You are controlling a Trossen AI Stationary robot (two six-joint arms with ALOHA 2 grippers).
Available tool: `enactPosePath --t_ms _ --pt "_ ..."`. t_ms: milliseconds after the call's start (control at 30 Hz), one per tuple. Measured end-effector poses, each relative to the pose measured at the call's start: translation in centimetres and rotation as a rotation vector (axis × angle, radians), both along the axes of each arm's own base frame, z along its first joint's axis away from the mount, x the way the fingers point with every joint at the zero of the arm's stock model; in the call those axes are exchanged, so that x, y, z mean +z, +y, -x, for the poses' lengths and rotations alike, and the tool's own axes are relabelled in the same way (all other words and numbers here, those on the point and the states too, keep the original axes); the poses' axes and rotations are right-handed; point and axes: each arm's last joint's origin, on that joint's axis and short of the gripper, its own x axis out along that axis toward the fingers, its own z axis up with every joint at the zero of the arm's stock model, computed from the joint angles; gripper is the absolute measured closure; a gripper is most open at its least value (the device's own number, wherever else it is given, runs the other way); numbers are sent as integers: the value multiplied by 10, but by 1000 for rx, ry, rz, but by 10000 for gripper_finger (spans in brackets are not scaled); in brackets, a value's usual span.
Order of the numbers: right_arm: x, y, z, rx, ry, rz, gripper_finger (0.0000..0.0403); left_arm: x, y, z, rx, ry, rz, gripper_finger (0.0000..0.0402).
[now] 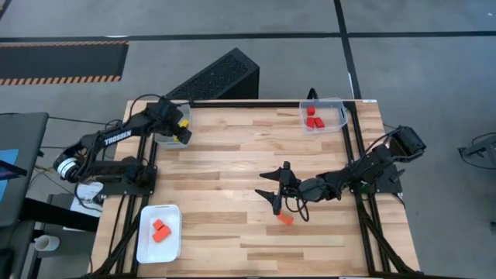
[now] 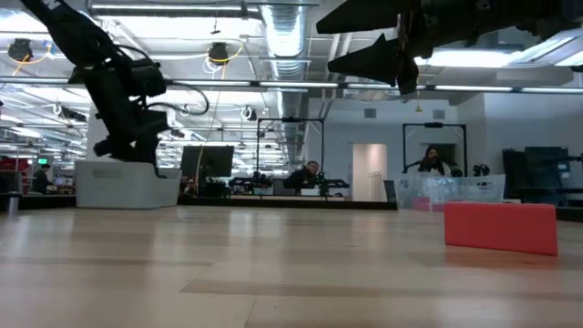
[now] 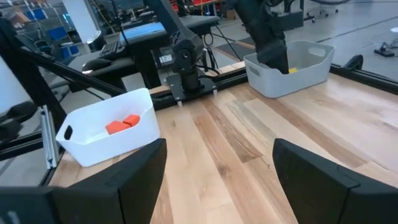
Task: Sort & place blocks by color
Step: Put the orange block into the white bin
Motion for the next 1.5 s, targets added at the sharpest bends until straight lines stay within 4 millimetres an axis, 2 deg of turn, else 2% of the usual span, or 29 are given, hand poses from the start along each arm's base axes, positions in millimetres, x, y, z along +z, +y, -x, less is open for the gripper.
enactPosePath --t_ms 167,333,533,700,800,1000,1167,1300,1500 --pt "0 0 0 -1 -1 -2 88 18 -10 -9 -117 -159 -36 215" --pt "0 0 0 -1 0 -4 88 54 -25 -18 -205 -335 -131 215" --pt "1 0 0 1 -6 9 88 102 -66 -33 -463 -687 -262 215" --pt "11 -1 4 3 -29 16 88 121 -103 -45 -667 -838 -317 209" --pt "18 0 9 15 -34 21 88 122 -122 -54 -732 -864 -306 195" --pt "37 5 27 26 -27 31 88 111 -157 -86 -862 -861 -262 149" --pt "52 9 49 -60 -9 73 88 98 -185 -119 -943 -911 -256 110" --pt "60 15 67 -116 -2 99 88 87 -203 -148 -1005 -903 -263 94" --pt "64 27 83 -218 -14 127 88 76 -227 -202 -1099 -757 -315 90"
